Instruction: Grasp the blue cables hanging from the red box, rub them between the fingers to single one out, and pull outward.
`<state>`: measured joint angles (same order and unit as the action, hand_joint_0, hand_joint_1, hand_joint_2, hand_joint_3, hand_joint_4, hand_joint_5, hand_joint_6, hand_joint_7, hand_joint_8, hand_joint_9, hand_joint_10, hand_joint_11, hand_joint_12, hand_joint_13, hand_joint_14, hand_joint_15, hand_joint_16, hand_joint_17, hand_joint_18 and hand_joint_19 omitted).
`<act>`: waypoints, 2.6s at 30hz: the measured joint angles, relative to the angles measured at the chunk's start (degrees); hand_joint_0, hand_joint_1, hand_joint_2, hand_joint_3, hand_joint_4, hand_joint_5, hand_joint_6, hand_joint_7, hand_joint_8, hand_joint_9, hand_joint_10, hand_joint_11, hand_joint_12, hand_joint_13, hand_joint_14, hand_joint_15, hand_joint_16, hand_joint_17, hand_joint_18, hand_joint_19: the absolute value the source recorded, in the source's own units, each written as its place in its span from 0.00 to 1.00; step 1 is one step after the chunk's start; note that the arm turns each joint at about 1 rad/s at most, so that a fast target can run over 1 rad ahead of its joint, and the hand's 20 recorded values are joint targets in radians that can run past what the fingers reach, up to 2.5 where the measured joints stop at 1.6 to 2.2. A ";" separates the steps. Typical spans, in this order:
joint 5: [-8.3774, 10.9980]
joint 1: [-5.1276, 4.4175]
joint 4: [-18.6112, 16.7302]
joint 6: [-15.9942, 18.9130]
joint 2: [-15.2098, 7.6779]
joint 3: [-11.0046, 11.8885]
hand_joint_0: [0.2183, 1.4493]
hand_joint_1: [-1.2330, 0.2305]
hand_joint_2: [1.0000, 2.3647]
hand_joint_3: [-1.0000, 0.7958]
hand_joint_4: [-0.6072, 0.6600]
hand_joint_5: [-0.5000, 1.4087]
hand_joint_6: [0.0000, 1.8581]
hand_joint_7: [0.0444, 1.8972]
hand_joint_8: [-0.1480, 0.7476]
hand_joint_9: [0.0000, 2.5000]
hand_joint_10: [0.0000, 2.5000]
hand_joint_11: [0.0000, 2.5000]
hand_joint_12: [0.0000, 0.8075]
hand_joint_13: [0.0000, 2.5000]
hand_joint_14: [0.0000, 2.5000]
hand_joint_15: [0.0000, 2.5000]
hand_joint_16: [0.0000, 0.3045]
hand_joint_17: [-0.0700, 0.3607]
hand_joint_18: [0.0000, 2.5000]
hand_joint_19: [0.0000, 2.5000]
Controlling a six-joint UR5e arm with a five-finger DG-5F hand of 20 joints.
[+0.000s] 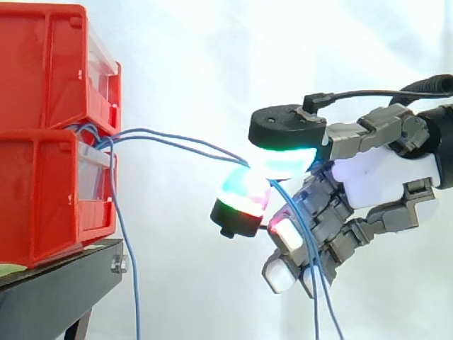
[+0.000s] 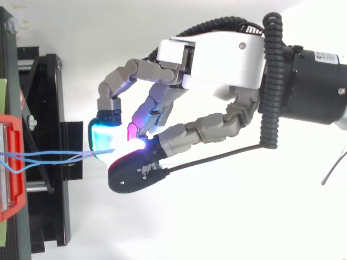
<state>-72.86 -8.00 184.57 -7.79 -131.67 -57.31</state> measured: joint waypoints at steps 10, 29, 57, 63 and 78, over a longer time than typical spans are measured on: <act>0.00 -0.01 0.08 0.14 0.01 0.01 0.32 0.25 0.00 0.28 0.53 0.18 0.47 0.47 0.48 0.40 0.01 0.26 0.47 0.34 0.01 0.17 0.16 0.42 0.32 0.21; -0.07 0.00 0.44 0.12 0.01 0.00 0.32 0.37 0.01 0.36 0.52 0.18 0.46 0.49 0.51 0.41 0.01 0.25 0.47 0.35 0.01 0.17 0.17 0.43 0.33 0.22; 0.00 0.00 0.43 0.09 0.01 0.01 0.40 0.21 0.00 0.32 0.49 0.18 0.48 0.47 0.48 0.39 0.01 0.26 0.46 0.34 0.01 0.17 0.16 0.42 0.32 0.21; 0.00 0.00 0.43 0.06 0.01 0.02 0.37 0.26 0.00 0.30 0.52 0.18 0.47 0.47 0.49 0.41 0.01 0.26 0.47 0.35 0.01 0.17 0.16 0.42 0.32 0.21; -0.04 0.00 0.44 0.00 0.01 0.00 0.30 0.45 0.00 0.30 0.52 0.19 0.45 0.51 0.50 0.44 0.01 0.25 0.47 0.37 0.01 0.18 0.16 0.42 0.34 0.22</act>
<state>-72.90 -8.00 185.01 -7.79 -131.67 -57.30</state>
